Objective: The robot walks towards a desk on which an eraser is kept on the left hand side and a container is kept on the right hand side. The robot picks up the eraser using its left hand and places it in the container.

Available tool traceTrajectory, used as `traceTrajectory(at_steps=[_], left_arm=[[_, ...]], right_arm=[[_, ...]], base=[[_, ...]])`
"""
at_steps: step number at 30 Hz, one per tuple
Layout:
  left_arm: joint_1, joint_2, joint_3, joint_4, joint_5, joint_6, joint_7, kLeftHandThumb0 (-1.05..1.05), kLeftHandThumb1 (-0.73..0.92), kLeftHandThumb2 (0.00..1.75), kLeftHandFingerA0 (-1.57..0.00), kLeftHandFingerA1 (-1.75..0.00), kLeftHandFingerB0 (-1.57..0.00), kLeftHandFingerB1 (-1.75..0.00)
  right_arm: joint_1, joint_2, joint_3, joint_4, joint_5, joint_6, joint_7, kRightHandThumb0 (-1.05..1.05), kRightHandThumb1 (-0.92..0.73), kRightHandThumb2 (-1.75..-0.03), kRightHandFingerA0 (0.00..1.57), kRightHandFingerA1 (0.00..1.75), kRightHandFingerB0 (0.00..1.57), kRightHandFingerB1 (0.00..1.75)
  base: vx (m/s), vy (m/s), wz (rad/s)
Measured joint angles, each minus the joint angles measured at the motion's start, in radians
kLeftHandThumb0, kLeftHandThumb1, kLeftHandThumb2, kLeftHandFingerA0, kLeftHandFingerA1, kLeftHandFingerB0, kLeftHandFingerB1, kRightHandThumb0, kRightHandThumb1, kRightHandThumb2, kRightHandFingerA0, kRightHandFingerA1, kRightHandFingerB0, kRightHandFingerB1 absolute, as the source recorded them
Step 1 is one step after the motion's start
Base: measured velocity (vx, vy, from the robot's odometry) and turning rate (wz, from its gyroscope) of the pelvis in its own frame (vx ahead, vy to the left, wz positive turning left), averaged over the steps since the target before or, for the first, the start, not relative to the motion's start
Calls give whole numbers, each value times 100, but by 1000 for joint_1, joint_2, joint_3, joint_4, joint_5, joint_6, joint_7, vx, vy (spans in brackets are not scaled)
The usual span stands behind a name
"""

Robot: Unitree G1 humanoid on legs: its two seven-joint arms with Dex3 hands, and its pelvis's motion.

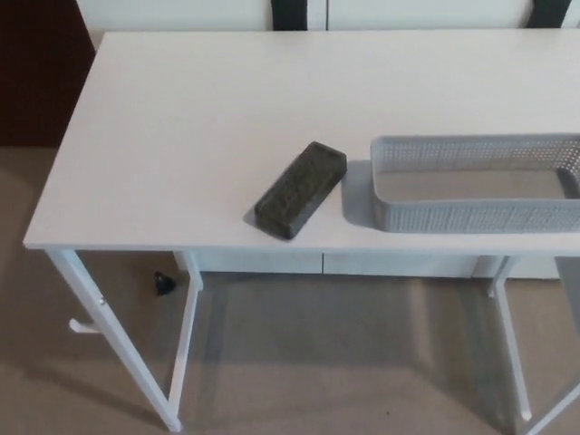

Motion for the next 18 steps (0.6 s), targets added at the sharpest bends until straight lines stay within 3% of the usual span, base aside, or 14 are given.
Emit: traceTrajectory(at_steps=[12,18], left_arm=[[-3,24,2,-3,1,0,3,-42,29,79,-30,-121,-30,-66],[-6,26,1,2,1,0,4,-43,30,78,-31,-119,-30,-66]], right_arm=[[-10,13,17,5,-9,-6,-8,-8,-35,-81,44,63,19,53],[-19,13,26,5,-13,-6,-11,-9,-35,-81,46,64,20,53]], base=[[188,127,-8],[165,-40,8]])
